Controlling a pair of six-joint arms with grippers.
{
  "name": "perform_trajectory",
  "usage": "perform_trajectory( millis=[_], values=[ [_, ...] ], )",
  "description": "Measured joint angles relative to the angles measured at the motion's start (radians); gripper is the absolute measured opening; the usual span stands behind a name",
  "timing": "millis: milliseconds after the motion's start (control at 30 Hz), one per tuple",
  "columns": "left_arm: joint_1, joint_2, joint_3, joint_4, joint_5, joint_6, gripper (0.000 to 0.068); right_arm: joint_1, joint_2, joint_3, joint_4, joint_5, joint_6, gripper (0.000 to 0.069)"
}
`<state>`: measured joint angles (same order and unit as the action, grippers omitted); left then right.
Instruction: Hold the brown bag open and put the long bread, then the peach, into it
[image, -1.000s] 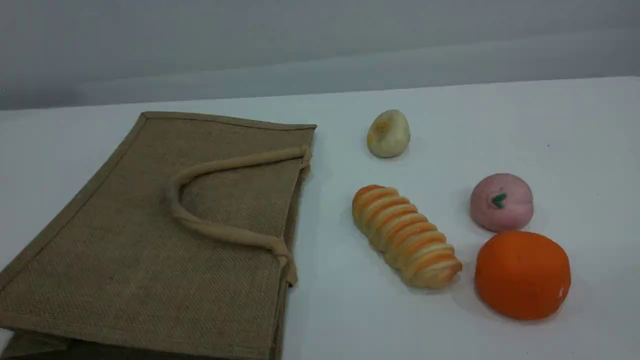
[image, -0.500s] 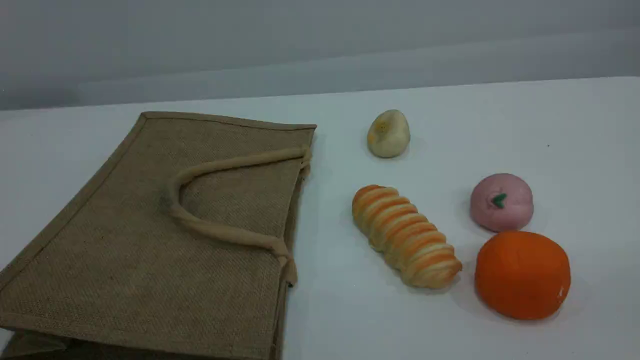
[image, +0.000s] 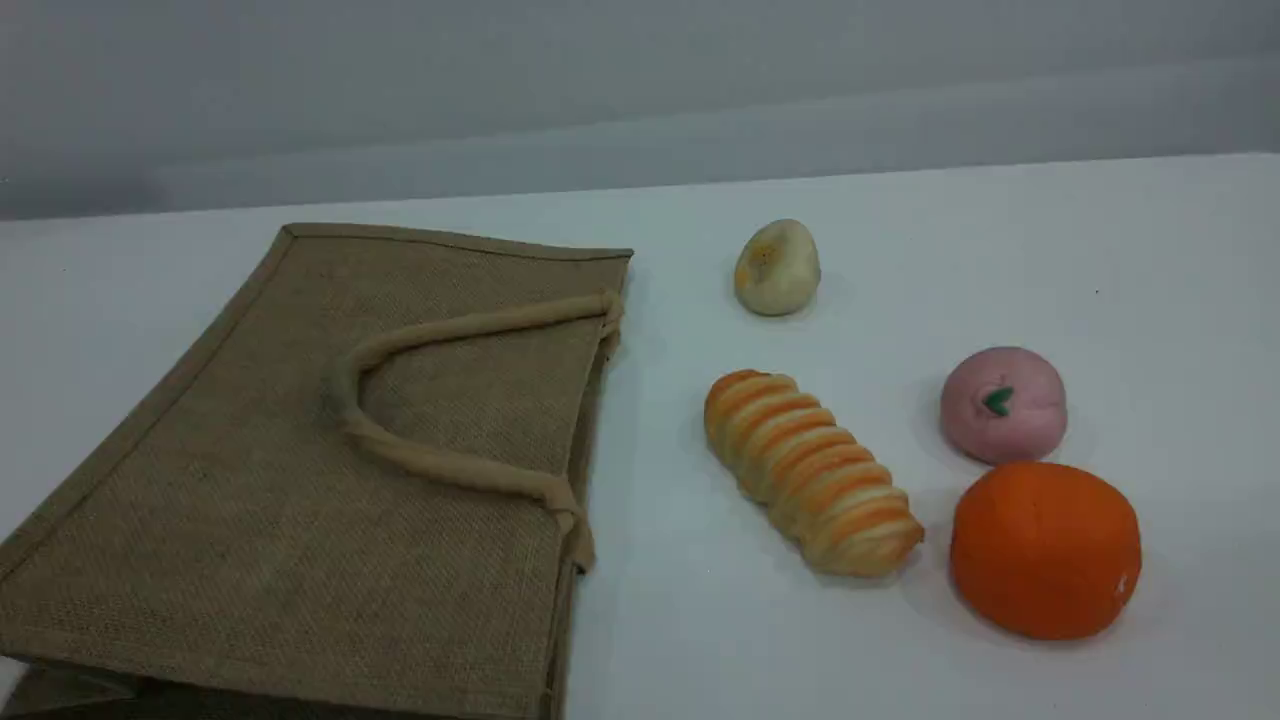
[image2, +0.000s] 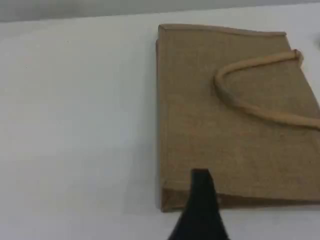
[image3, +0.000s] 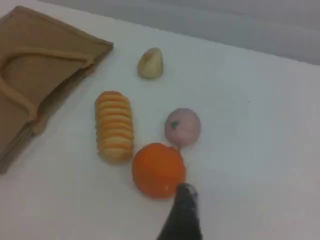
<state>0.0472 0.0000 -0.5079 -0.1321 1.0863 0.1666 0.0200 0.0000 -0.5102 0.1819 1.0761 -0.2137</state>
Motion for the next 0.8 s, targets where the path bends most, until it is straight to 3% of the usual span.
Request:
perform_trajectory(
  millis=[533, 800],
  values=[
    [0.0, 0.009, -0.003, 0.0, -0.004, 0.0, 0.0519, 0.0, 0.0, -0.004, -0.001, -0.001, 0.011, 0.0565],
    [0.0, 0.178, -0.132, 0.001, -0.124, -0.004, 0.0519, 0.0, 0.147, -0.134, 0.002, -0.107, 0.069, 0.0565]
  ],
)
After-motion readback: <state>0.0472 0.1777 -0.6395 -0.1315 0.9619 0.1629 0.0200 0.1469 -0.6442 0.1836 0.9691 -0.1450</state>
